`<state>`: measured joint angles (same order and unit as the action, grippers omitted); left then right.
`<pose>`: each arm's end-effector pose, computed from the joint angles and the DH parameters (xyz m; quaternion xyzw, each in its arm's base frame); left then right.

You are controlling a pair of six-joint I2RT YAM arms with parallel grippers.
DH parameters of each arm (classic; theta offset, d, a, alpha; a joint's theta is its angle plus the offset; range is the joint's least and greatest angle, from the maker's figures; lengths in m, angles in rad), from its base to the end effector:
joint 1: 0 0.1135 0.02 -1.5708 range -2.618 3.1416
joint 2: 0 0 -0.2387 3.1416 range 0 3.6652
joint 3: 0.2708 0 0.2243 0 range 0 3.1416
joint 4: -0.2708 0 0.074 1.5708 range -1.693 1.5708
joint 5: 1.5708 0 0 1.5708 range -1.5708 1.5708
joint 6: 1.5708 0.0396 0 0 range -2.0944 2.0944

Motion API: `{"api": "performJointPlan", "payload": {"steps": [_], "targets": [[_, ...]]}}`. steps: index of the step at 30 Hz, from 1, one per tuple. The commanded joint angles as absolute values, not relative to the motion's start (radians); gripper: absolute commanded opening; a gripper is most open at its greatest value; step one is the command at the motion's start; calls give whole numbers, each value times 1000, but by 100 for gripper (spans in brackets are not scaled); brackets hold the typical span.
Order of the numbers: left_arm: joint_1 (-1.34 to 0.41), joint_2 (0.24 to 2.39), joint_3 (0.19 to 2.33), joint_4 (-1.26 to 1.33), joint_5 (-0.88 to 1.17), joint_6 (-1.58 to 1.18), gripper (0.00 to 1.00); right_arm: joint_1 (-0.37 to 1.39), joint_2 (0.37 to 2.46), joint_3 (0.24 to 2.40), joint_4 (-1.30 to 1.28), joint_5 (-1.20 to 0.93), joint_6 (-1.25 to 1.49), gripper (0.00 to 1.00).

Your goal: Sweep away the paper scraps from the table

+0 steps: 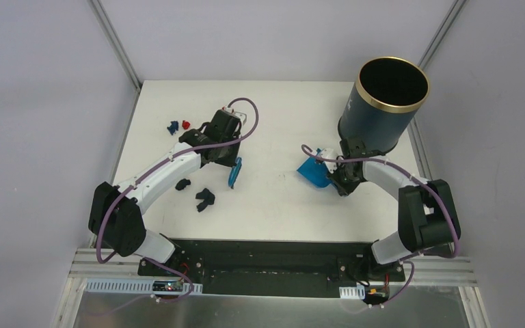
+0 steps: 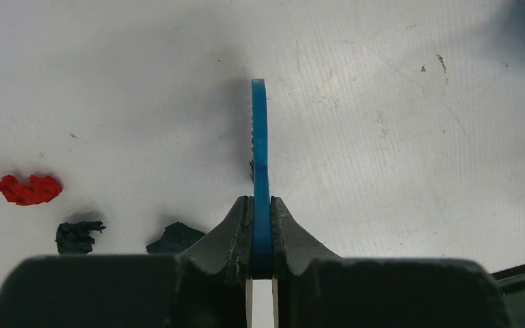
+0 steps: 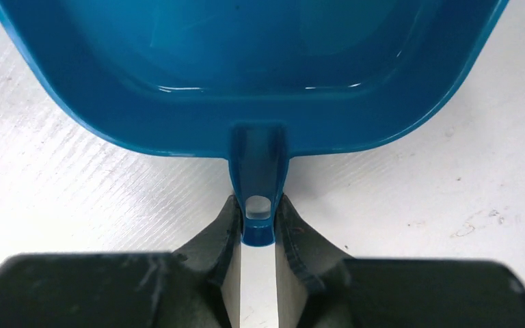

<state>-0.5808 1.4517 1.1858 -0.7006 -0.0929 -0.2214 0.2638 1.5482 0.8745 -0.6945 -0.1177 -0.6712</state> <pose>0.2364 -0.1508 0.2583 0.1569 0.9408 -0.0752 0.2910 0.2341 0.0680 0.1532 -0.4529 0.8839 0.0369 0.1107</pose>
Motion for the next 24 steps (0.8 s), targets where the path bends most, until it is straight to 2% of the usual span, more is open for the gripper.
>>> {"api": "performJointPlan", "payload": {"steps": [1,11,12,13,14,24], "targets": [[-576,1440,1191,-660,-63,-225,0,261,1453,769,-461,-102,-661,10],[-572,1453,1195,-662,-35,-224,0,187,1393,725,-443,-102,-661,10],[-572,1452,1196,-662,-34,-224,0,180,1394,729,-450,-193,-651,46],[-571,1452,1196,-662,-34,-224,0,174,1398,733,-459,-275,-640,71],[-571,1452,1196,-661,-32,-225,0,169,1403,739,-469,-291,-641,74],[-572,1450,1195,-662,-25,-225,0,140,1446,774,-517,-320,-646,74]]}}
